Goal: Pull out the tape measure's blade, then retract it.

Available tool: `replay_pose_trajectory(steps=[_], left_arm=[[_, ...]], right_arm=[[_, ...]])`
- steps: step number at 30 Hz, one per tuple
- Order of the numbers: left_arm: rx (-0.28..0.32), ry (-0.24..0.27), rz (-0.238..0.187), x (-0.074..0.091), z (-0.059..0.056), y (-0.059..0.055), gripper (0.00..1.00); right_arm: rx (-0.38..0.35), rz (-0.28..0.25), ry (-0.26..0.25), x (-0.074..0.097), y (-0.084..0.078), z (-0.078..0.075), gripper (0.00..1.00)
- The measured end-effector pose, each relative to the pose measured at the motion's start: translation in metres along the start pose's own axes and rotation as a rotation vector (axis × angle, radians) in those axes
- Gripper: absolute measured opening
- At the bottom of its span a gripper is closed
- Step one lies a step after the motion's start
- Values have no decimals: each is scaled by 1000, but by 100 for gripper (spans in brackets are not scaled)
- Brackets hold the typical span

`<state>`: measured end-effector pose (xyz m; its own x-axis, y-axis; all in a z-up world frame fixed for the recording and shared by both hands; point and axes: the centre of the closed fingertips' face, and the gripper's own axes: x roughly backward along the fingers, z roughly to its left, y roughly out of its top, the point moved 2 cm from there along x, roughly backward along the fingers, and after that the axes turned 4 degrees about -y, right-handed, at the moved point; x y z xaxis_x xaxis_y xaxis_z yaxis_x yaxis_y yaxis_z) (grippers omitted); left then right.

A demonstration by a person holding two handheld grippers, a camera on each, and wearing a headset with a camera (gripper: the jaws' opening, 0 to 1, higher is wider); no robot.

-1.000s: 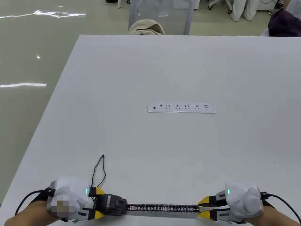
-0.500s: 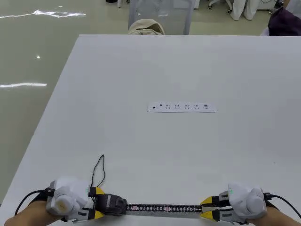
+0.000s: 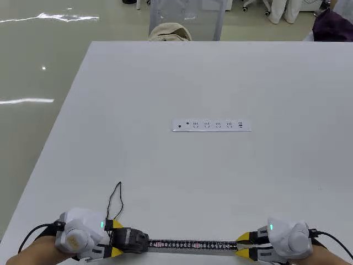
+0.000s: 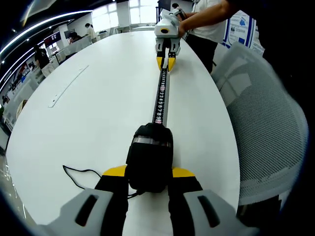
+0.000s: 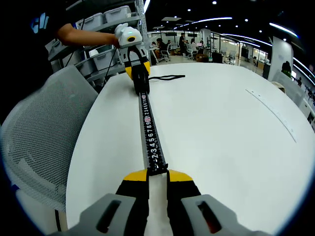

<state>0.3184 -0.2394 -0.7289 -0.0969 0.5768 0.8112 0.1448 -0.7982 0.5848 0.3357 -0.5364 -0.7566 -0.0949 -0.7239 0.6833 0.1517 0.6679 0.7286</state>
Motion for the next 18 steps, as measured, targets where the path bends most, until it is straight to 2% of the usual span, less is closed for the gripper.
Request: replay_pose_trajectory(steps=[5, 6, 7, 8, 9, 10, 11, 13, 18], left_arm=[[-8, 1, 7, -1, 0, 1, 27], [-6, 4, 7, -1, 0, 1, 27], [9, 8, 2, -1, 1, 2, 27], [0, 4, 2, -2, 1, 2, 27], [-5, 5, 7, -2, 1, 2, 27], [-12, 4, 11, -2, 0, 2, 27], [-15, 2, 14, -2, 0, 2, 27], [-24, -6, 20, -3, 1, 3, 27], [-33, -8, 30, -3, 1, 3, 27]], right_arm=[[39, 24, -6, -2, -4, 2, 11], [60, 82, -10, 1, -13, 2, 0], [124, 80, -45, -1, -14, -7, 0], [58, 62, -18, 0, -14, -1, 0], [36, 56, -19, 3, -14, -1, 0], [37, 60, -19, 6, -16, -1, 0], [37, 66, -45, 7, -18, -4, 0], [9, 51, -48, 10, -16, -3, 0], [14, 60, -54, 13, -20, 2, 0]])
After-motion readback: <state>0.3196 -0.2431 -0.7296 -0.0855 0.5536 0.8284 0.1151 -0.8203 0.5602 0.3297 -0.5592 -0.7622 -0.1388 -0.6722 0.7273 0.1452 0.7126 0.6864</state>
